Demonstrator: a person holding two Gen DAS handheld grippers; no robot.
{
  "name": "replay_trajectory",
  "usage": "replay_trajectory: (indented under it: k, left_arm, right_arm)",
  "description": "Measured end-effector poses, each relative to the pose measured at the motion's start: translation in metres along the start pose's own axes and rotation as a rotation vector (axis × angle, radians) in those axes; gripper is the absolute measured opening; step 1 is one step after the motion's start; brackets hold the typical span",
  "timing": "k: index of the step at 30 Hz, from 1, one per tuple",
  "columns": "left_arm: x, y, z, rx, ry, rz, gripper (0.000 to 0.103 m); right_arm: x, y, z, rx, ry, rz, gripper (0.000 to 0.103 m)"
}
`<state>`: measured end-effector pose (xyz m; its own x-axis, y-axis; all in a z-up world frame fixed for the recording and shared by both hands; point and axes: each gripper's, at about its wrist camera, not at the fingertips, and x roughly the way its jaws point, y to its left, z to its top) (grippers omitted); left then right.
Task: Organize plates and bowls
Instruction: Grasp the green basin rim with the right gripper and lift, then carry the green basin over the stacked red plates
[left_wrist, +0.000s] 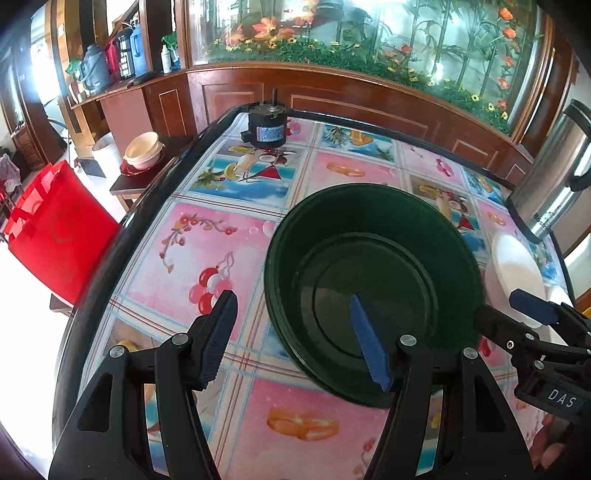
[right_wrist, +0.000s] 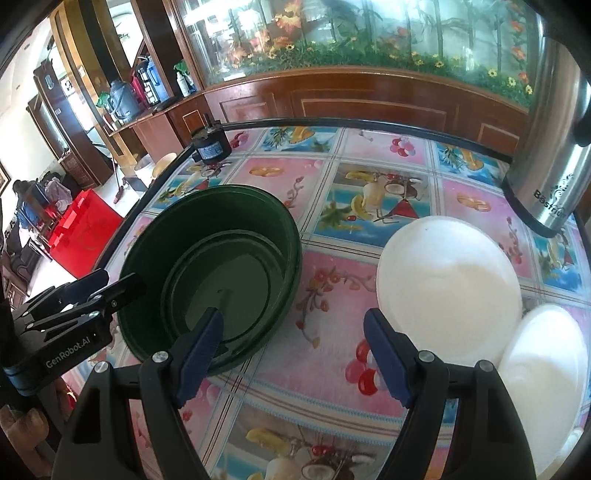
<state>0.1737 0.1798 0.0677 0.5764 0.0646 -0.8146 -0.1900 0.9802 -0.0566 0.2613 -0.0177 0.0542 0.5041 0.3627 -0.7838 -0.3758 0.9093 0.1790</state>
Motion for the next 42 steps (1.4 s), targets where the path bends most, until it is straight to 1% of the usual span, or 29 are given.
replay_trajectory:
  k: [9,12,16,17,19,20,21,22,23,24,25,26,28,32,36,42]
  left_arm:
    - [0.017,0.003,0.006,-0.001,0.042,0.004,0.064]
    - [0.019,0.003,0.008,0.004,0.041,0.011,0.064]
    - [0.026,0.002,0.008,0.009,0.061,0.011,0.064]
    - [0.028,0.002,0.008,0.008,0.065,0.007,0.064]
    - [0.030,0.001,0.008,0.012,0.069,-0.002,0.064]
    - [0.030,0.000,0.008,0.016,0.067,-0.007,0.064]
    - [0.031,0.000,0.007,0.019,0.067,-0.019,0.063]
    - [0.032,0.000,0.007,0.022,0.074,-0.030,0.050]
    - [0.034,-0.001,0.006,0.026,0.087,-0.036,0.028]
    - [0.036,-0.002,0.006,0.032,0.096,-0.027,0.023]
    - [0.037,-0.003,0.004,0.038,0.102,-0.048,0.020]
    - [0.038,-0.005,0.003,0.046,0.111,-0.051,0.020]
    - [0.035,-0.006,0.001,0.054,0.109,-0.048,0.020]
    - [0.020,-0.006,-0.003,0.058,0.101,-0.068,0.020]
    - [-0.004,-0.007,-0.012,0.062,0.090,-0.094,0.020]
    - [-0.051,0.000,-0.043,0.070,0.072,-0.130,0.020]
  right_arm:
    - [0.017,-0.005,0.008,-0.002,0.016,0.002,0.079]
    - [0.018,-0.006,0.010,-0.004,0.017,0.002,0.079]
    - [0.017,-0.005,0.013,-0.018,0.013,-0.002,0.078]
    - [0.018,-0.004,0.014,-0.022,0.014,-0.004,0.076]
    - [0.021,-0.003,0.016,-0.031,0.017,-0.006,0.067]
    - [0.022,-0.003,0.016,-0.035,0.022,-0.006,0.059]
    - [0.023,-0.002,0.016,-0.040,0.027,-0.006,0.047]
    - [0.024,-0.002,0.016,-0.046,0.031,-0.003,0.041]
    - [0.025,-0.002,0.016,-0.051,0.034,0.005,0.033]
    - [0.025,-0.001,0.015,-0.057,0.035,0.009,0.030]
    - [0.024,0.000,0.014,-0.066,0.034,0.002,0.028]
    - [0.022,0.001,0.013,-0.072,0.030,-0.002,0.025]
    - [0.017,0.002,0.010,-0.076,0.020,0.000,0.025]
    - [-0.001,0.004,0.002,-0.081,-0.008,-0.006,0.025]
    - [-0.020,0.005,-0.009,-0.075,-0.019,0.000,0.025]
    - [-0.057,0.017,-0.039,-0.084,-0.048,0.012,0.025]
